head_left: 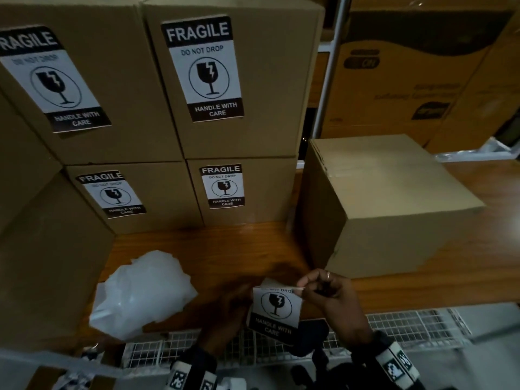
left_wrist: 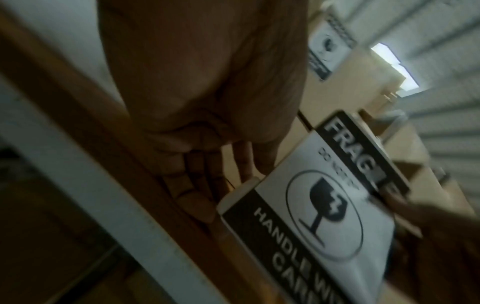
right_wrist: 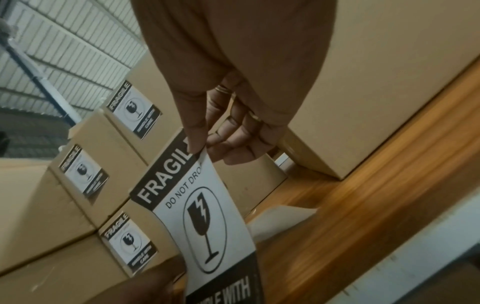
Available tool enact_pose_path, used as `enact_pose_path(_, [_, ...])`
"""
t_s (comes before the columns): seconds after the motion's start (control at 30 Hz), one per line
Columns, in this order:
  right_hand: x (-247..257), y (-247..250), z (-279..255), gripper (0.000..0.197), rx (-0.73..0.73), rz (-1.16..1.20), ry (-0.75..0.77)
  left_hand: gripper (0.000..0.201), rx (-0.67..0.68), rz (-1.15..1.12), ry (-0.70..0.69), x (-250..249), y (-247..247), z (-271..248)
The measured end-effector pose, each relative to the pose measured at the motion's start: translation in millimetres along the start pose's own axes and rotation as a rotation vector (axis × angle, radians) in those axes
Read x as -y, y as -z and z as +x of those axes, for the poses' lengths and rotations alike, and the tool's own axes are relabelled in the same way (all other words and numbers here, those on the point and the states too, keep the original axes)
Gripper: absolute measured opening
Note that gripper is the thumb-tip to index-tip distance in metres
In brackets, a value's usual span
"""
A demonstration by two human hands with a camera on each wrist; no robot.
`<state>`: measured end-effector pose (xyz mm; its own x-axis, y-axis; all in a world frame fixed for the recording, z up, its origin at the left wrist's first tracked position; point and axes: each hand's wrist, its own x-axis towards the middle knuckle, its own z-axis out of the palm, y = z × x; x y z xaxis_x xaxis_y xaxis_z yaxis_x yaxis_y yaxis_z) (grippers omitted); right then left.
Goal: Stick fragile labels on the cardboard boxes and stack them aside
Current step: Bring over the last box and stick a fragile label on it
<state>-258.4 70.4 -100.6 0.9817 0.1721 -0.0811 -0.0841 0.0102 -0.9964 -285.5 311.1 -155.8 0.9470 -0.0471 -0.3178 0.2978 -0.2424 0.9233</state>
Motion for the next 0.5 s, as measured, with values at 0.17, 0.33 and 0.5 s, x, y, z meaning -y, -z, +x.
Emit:
enact_pose_path(0.17, [8.2, 10.4, -7.7, 0.005, 0.033, 0.021, 0.034, 0.028, 0.091, -0.287, 0.067, -8.6, -0.2, -2.9])
enact_pose_path(0.33, [16.1, 11.9, -11.7, 0.024, 0.061, 0.028, 0.094, 0.025, -0.11, -0.156, 0.025, -13.0, 8.3, 7.4])
enact_pose_path(0.5, [23.3, 7.8, -7.1, 0.03, 0.026, 0.12, 0.132, 0.051, -0.478, 0.239, -0.197, -20.0, 54.1, -1.1])
